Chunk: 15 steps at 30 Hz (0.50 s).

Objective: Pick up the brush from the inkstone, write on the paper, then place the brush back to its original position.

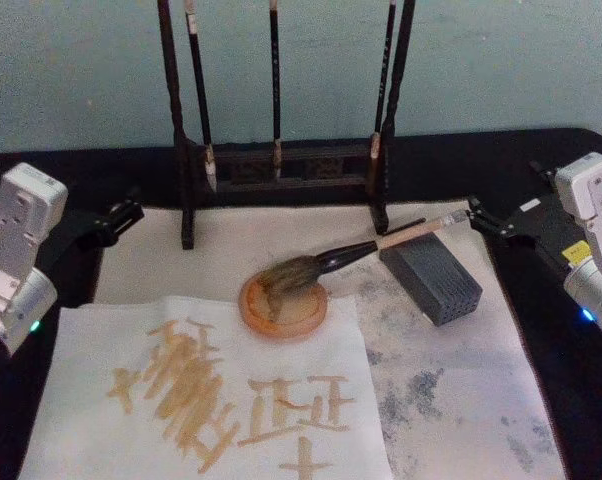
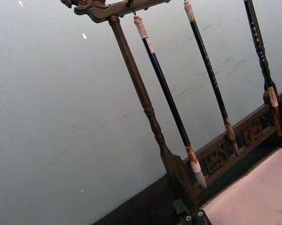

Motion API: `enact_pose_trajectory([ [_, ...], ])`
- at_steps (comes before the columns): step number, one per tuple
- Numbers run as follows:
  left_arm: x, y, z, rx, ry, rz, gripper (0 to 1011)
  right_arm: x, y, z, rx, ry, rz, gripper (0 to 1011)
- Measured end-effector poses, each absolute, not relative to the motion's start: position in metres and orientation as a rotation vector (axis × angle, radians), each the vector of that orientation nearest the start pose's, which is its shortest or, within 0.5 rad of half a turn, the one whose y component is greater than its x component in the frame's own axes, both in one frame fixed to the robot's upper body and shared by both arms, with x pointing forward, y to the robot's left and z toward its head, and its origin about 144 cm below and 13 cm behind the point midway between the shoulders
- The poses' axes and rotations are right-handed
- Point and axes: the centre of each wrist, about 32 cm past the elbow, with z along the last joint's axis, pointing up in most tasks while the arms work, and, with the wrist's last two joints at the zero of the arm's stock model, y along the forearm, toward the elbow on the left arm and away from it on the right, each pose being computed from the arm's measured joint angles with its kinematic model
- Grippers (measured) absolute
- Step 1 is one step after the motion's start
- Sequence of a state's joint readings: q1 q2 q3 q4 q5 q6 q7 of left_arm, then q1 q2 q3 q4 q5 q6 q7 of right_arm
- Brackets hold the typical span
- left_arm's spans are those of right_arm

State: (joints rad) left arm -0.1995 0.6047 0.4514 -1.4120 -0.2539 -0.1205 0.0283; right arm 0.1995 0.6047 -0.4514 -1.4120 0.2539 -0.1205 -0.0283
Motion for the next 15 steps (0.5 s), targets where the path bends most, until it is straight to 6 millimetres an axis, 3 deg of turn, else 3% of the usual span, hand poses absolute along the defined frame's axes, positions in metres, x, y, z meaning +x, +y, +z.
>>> enact_pose_trajectory([
  [15, 0.4886, 0.3097, 1.1398, 0.304, -0.285, 1.248, 1002, 0.4886, -0.3096, 1.1398, -0.304, -0.285, -1.248, 1006],
])
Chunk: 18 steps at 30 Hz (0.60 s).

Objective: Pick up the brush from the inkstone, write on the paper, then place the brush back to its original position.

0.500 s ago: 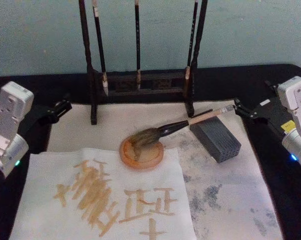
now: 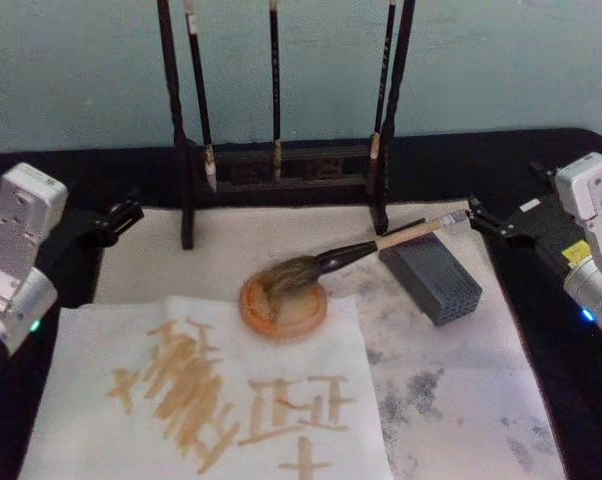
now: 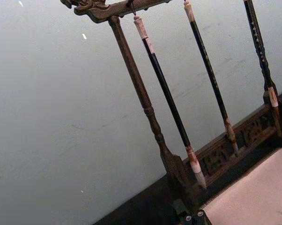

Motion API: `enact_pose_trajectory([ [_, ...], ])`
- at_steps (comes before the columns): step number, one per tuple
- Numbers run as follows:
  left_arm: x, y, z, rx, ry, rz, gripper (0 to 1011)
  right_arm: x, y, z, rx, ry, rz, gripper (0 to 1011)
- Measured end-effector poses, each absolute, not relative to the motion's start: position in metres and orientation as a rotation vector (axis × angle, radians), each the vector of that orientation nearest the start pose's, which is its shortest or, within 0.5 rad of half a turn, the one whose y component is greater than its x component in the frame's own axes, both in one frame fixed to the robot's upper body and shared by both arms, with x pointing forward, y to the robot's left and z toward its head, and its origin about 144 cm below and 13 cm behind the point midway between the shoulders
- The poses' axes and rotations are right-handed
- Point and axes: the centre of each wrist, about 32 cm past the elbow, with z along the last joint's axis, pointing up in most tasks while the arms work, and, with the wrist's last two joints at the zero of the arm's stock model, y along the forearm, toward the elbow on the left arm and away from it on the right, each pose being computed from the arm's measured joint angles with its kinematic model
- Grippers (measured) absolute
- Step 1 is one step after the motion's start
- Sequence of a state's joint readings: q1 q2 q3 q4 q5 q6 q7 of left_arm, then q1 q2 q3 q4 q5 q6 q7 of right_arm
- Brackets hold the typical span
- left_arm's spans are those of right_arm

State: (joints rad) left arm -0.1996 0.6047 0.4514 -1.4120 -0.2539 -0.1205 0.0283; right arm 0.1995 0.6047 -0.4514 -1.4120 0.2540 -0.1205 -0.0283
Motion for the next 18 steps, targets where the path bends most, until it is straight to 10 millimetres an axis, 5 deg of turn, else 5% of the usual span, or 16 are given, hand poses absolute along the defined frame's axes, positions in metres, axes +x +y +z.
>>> enact_pose_trajectory([
  [18, 0.4886, 0.3096, 1.1398, 0.304, -0.285, 1.248, 1000, 0.4886, -0.3097, 1.1398, -0.304, -0.285, -1.248, 1006],
])
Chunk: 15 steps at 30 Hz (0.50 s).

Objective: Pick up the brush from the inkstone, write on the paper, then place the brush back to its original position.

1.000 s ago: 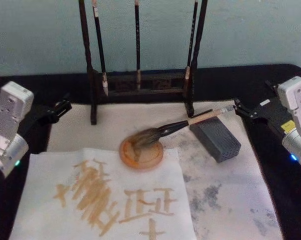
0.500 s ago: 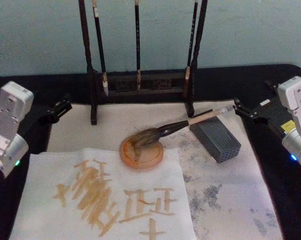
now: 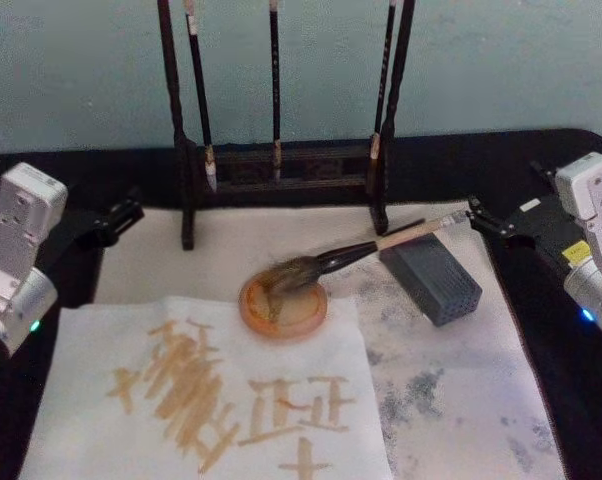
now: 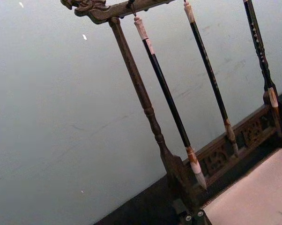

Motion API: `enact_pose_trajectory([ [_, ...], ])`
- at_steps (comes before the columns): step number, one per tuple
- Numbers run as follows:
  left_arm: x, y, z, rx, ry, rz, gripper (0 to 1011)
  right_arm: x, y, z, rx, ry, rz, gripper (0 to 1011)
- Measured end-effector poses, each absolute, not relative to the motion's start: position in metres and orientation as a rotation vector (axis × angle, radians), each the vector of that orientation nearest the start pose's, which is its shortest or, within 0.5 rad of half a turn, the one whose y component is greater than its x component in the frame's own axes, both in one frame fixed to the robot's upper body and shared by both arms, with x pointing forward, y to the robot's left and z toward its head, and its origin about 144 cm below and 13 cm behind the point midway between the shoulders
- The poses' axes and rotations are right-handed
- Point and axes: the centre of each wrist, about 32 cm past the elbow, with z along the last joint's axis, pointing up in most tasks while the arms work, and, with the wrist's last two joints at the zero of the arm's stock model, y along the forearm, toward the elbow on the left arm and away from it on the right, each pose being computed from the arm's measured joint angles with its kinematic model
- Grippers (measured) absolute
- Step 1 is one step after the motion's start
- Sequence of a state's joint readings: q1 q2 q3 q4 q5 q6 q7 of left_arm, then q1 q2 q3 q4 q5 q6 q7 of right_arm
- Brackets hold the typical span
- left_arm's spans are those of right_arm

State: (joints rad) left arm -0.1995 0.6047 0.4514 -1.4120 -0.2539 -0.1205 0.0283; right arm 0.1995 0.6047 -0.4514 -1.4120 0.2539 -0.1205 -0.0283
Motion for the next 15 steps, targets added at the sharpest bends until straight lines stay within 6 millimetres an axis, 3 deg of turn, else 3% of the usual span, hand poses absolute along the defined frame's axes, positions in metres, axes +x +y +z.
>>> enact_pose_trajectory([
  [15, 0.4886, 0.3097, 1.1398, 0.304, -0.285, 1.248, 1002, 0.4886, -0.3097, 1.1398, -0.305, -0.285, -1.248, 1006],
])
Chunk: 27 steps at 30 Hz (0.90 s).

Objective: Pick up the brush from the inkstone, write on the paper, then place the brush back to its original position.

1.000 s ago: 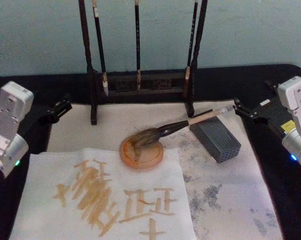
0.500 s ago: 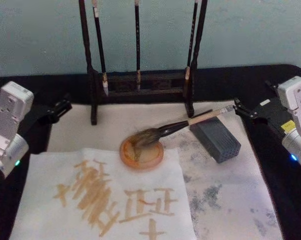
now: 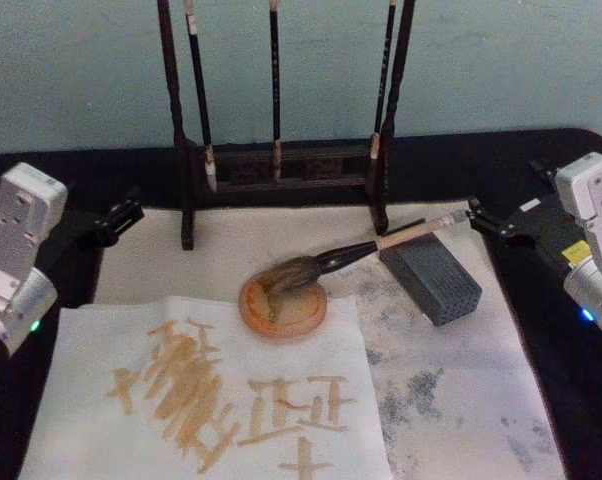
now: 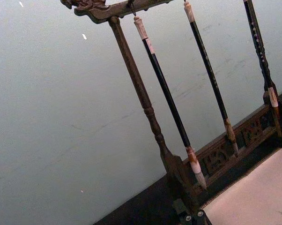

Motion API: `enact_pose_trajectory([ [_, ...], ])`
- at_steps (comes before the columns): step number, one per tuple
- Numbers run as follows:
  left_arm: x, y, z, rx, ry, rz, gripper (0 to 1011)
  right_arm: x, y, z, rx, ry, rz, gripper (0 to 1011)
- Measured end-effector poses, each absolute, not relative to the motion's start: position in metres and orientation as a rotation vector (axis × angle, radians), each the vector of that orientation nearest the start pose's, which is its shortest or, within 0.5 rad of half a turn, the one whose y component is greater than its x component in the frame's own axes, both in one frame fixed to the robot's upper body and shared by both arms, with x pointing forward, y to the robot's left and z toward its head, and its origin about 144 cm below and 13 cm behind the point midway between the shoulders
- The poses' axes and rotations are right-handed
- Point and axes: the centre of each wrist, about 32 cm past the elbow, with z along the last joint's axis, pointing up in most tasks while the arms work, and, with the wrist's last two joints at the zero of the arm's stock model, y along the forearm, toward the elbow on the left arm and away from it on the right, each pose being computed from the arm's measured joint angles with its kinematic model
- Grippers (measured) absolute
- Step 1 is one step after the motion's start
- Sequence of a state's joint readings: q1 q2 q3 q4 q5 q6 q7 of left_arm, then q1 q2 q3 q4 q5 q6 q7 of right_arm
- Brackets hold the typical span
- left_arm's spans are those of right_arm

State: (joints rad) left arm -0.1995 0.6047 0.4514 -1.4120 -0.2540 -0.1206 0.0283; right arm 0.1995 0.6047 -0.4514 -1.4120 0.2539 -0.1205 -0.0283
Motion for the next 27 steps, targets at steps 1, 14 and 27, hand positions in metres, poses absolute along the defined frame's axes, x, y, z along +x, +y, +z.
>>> enact_pose_trajectory([
  [1, 0.4886, 0.3097, 1.1398, 0.304, -0.285, 1.248, 1002, 0.4886, -0.3096, 1.1398, -0.304, -0.285, -1.248, 1006],
  [14, 0.4886, 0.3097, 1.1398, 0.305, -0.285, 1.248, 1002, 0.4886, -0.3097, 1.1398, -0.305, -0.285, -1.248, 1006],
  [27, 0.4886, 0.3097, 1.1398, 0.304, -0.285, 1.248, 1002, 0.4818, -0.3129, 1.1403, -0.251, -0.235, -1.220, 1006],
])
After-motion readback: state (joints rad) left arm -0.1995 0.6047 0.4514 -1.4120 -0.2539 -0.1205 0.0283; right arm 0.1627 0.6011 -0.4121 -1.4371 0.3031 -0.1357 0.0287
